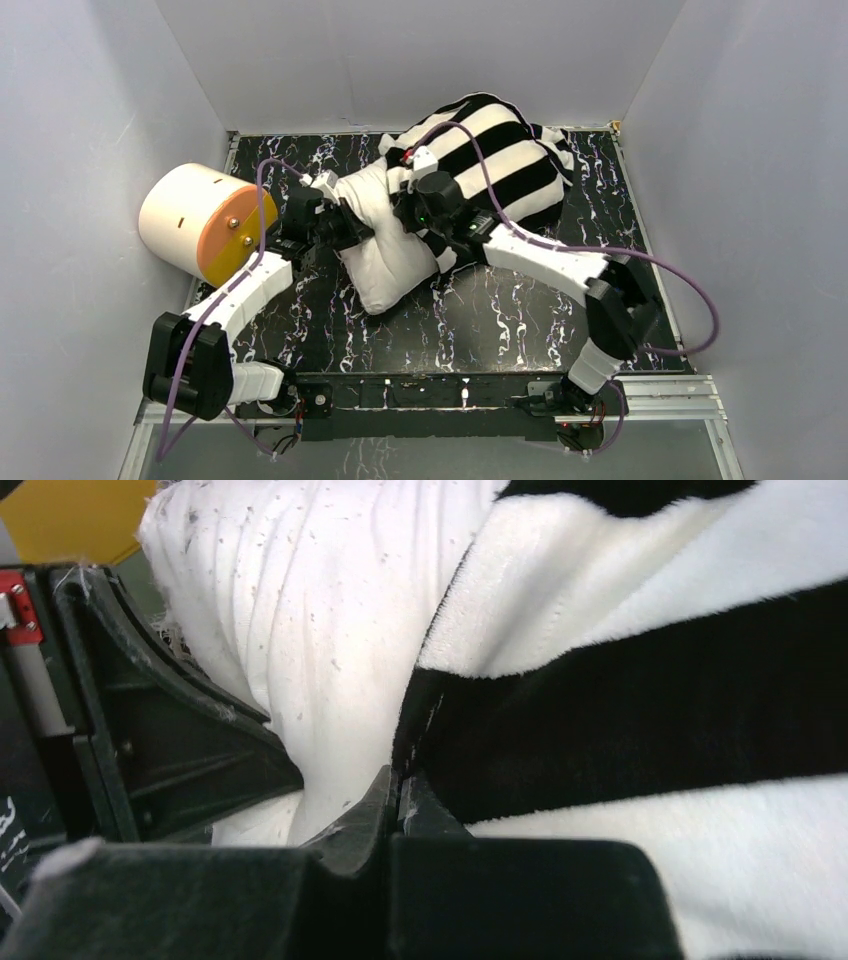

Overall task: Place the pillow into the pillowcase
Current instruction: Stuff the pillow into the pillowcase.

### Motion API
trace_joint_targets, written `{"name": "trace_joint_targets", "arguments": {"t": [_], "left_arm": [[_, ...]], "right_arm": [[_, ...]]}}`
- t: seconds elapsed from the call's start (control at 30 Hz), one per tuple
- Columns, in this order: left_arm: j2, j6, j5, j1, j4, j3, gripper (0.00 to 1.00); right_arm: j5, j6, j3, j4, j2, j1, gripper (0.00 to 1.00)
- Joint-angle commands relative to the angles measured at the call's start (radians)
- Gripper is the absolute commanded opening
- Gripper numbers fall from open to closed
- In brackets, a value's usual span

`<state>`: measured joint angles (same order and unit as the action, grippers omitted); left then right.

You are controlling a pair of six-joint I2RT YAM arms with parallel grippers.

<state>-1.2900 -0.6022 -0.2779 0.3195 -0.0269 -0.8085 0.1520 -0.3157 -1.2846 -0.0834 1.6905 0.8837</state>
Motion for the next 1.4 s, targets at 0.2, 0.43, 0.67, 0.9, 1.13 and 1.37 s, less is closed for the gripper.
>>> {"name": "trace_joint_targets", "arguments": {"t": [0.2,0.43,0.67,0.9,1.13,1.37], "left_arm": [[0.098,-0.189,-0.111,0.203,-0.120,0.003,0.21],[0.158,-0.062,0.158,0.197,0.249,-0.125,0.57],[0.139,0.021,0.261,0.192,0.378,-0.330,0.72],[0.036,0.074,0.284,0.111,0.283,-0.445,0.74],[-0.204,0.048,0.057,-0.030,0.132,-0.540,0.70],[-0.406,0.154,-0.163,-0.068,-0.137,-0.573,0.71]], "right_arm": [[0.017,0.084,0.157,0.215,-0.312,0.055,0.10],[0.031,0.131,0.143,0.288,-0.304,0.027,0.26],[0.064,0.172,0.028,0.377,-0.309,0.005,0.62],[0.017,0.184,0.026,0.330,-0.359,-0.028,0.68],[-0.058,0.147,0.106,0.219,-0.397,-0.029,0.67],[-0.132,0.139,0.147,0.163,-0.383,-0.029,0.65]]}}
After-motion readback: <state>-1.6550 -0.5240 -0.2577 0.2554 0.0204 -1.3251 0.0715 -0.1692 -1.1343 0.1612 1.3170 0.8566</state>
